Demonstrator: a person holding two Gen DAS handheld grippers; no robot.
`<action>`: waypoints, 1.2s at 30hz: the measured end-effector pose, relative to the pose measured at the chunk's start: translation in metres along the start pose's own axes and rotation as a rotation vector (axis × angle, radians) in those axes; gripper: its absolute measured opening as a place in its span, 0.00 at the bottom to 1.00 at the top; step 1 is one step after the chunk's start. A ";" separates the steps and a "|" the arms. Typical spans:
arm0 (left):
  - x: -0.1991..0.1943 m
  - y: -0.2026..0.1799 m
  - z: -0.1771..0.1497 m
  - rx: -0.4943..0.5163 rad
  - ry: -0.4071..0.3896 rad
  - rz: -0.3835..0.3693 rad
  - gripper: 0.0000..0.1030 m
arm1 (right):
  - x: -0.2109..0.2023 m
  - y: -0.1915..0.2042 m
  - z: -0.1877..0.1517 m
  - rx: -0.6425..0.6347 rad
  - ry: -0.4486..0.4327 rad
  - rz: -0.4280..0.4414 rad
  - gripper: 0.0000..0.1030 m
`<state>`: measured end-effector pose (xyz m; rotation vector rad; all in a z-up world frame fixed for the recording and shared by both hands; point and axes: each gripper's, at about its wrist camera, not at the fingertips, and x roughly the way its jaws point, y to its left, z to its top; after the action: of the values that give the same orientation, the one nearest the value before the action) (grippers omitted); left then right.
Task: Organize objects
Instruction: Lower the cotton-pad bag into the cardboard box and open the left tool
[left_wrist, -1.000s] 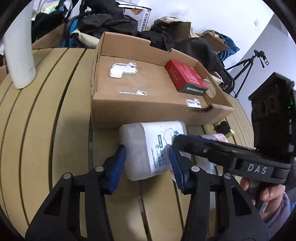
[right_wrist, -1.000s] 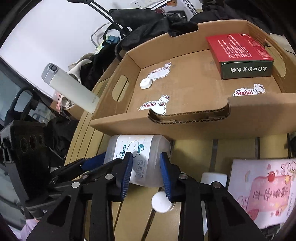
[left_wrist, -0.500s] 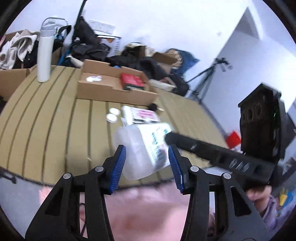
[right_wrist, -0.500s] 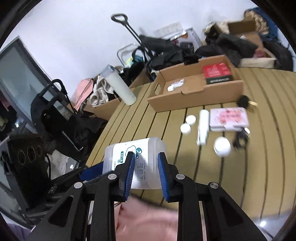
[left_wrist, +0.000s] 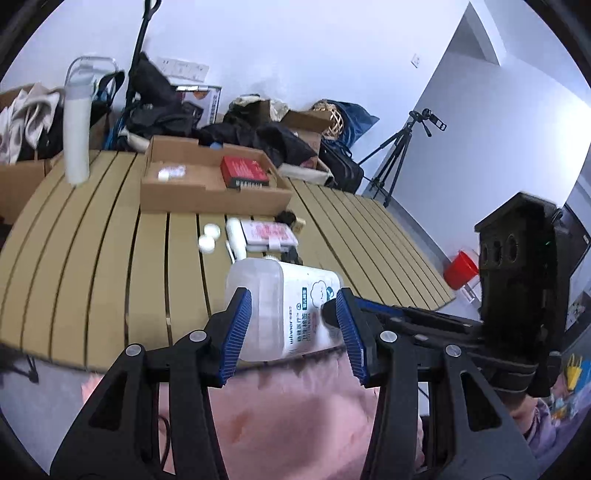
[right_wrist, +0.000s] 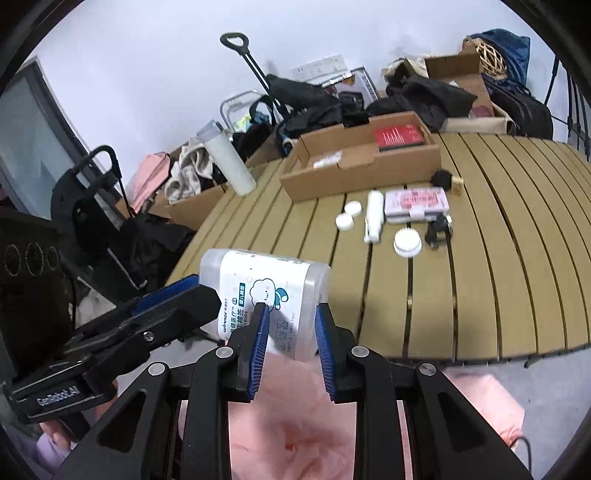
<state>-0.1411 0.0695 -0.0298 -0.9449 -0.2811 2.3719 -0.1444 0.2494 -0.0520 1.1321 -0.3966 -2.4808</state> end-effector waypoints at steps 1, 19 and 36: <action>0.000 -0.001 0.006 0.010 -0.005 0.007 0.42 | 0.000 0.001 0.010 -0.001 -0.011 0.001 0.27; 0.169 0.146 0.224 -0.112 0.115 0.095 0.42 | 0.165 -0.027 0.271 -0.034 0.055 0.019 0.24; 0.281 0.199 0.160 0.100 0.350 0.418 0.84 | 0.309 -0.139 0.259 0.004 0.209 -0.366 0.66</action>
<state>-0.5014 0.0700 -0.1489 -1.4578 0.1884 2.4901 -0.5596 0.2578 -0.1472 1.5677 -0.1434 -2.6238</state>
